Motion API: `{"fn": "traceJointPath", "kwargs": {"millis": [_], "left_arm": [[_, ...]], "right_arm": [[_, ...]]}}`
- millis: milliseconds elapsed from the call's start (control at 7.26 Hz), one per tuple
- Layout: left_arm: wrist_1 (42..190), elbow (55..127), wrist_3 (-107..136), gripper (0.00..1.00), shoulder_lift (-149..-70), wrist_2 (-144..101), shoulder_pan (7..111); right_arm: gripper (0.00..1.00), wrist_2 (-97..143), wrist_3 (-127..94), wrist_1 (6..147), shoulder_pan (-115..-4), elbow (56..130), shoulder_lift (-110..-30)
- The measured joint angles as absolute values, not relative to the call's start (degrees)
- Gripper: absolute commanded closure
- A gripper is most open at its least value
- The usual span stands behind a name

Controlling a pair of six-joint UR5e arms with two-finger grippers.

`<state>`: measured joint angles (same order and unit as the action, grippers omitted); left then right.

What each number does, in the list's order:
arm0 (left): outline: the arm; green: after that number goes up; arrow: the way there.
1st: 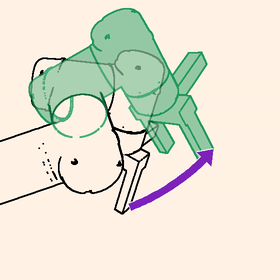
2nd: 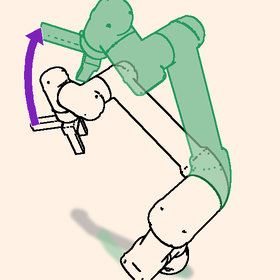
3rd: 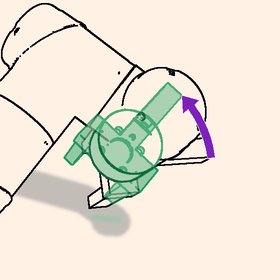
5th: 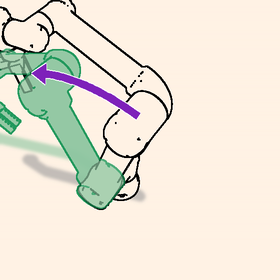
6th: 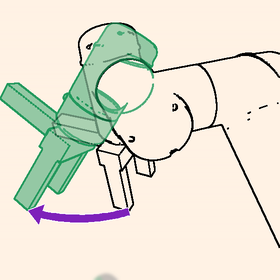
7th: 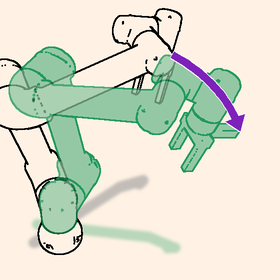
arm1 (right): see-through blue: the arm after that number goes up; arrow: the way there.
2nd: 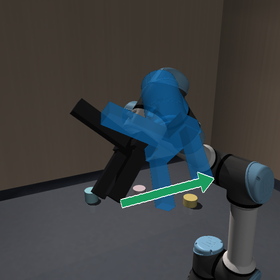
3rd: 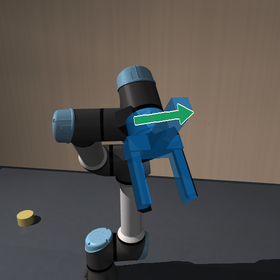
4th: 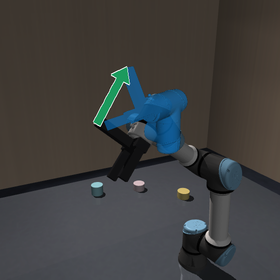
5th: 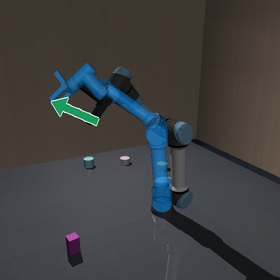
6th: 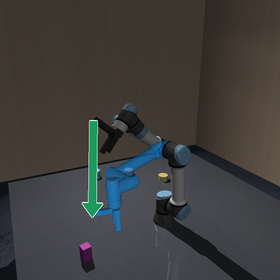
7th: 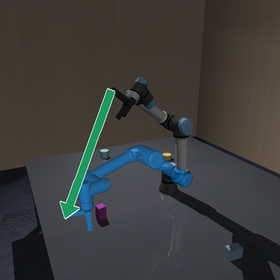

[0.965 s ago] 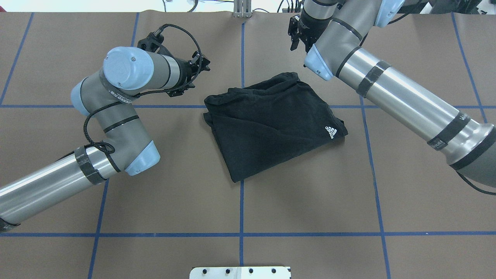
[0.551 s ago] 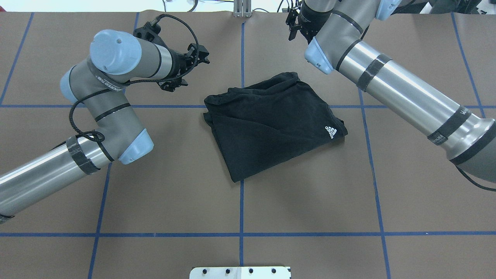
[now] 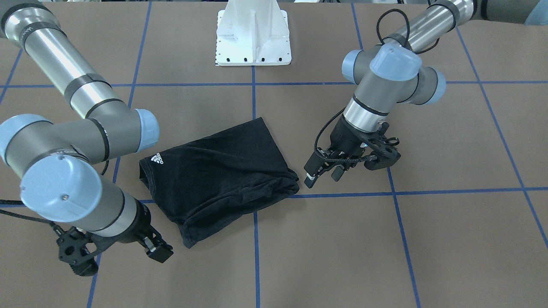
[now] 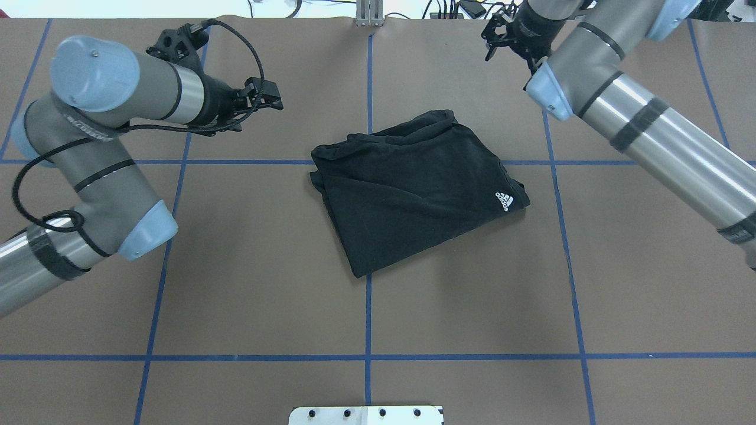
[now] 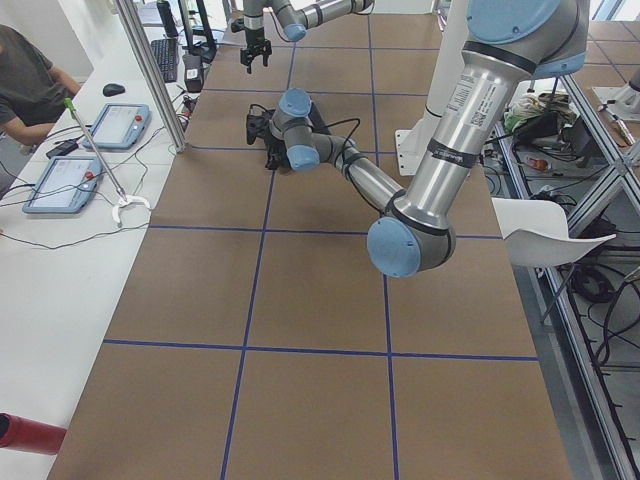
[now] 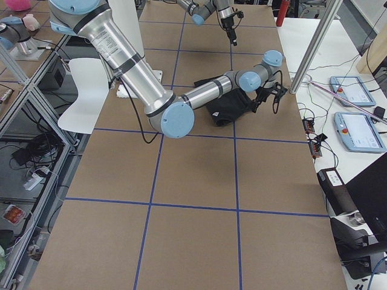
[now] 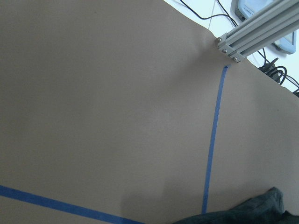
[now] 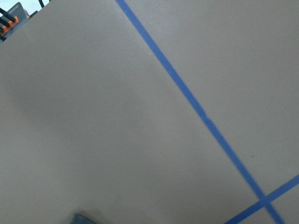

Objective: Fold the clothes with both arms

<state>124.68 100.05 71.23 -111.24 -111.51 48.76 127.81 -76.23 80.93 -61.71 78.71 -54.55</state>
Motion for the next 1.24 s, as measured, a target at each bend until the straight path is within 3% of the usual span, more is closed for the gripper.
{"fn": "traceJointPath", "kwargs": {"millis": [276,689,1240], "left_arm": [[124.5,105.5,50.6,0.01,-99.8,-118.2,56.1],[124.4,107.4,23.3,0.01,-87.3,-126.4,68.1],[116.4,107.3,9.4,0.01,-82.2,-129.6,74.3]], "right_arm": [[0.0,128.0,-57.8,81.0,-67.1,90.3,-69.8],[0.0,129.0,-23.6,81.4,-78.1,94.9,-86.0],[0.0,130.6,1.9,95.6,-85.9,98.7,-90.4]]}}
